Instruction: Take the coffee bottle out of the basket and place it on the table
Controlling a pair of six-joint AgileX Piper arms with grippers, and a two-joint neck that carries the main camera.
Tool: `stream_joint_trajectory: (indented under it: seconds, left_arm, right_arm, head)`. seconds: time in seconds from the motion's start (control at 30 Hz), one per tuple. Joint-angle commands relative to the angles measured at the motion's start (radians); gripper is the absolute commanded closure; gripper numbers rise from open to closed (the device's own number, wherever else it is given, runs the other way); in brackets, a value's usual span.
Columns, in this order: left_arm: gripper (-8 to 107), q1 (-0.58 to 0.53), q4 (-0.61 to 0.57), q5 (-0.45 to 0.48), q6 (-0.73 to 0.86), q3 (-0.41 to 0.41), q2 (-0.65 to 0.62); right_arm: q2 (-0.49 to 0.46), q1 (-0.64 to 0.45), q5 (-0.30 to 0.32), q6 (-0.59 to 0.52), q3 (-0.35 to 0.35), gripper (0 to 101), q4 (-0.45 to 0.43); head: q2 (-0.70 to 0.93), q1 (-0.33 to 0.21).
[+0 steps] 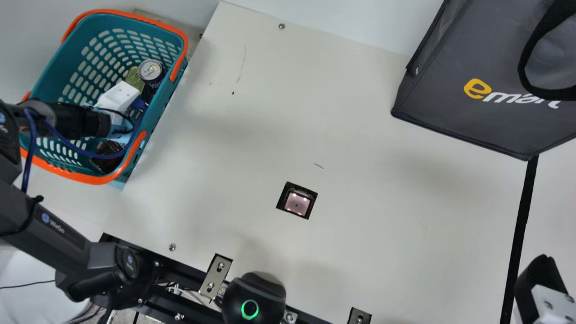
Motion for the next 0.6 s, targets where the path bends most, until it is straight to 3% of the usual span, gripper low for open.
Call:
stream_joint_trajectory:
  seconds: [0.0,0.23,0.57]
  left_arm:
    - [9,0.0,-0.017,-0.003,0.015,-0.004,0.007]
    - [9,-0.001,-0.079,-0.009,0.075,-0.023,0.037]
    - [76,-0.005,-0.153,0.007,0.129,-0.04,0.044]
  right_arm:
    - [0.0,0.0,0.0,0.0,0.0,11,0.0]
    - [0.0,0.0,0.0,0.0,0.0,11,0.0]
    - [0.0,0.0,0.0,0.0,0.0,11,0.0]
  head:
    - [0.002,-0.026]
    - [0.002,-0.026]
    - [0.002,-0.026]
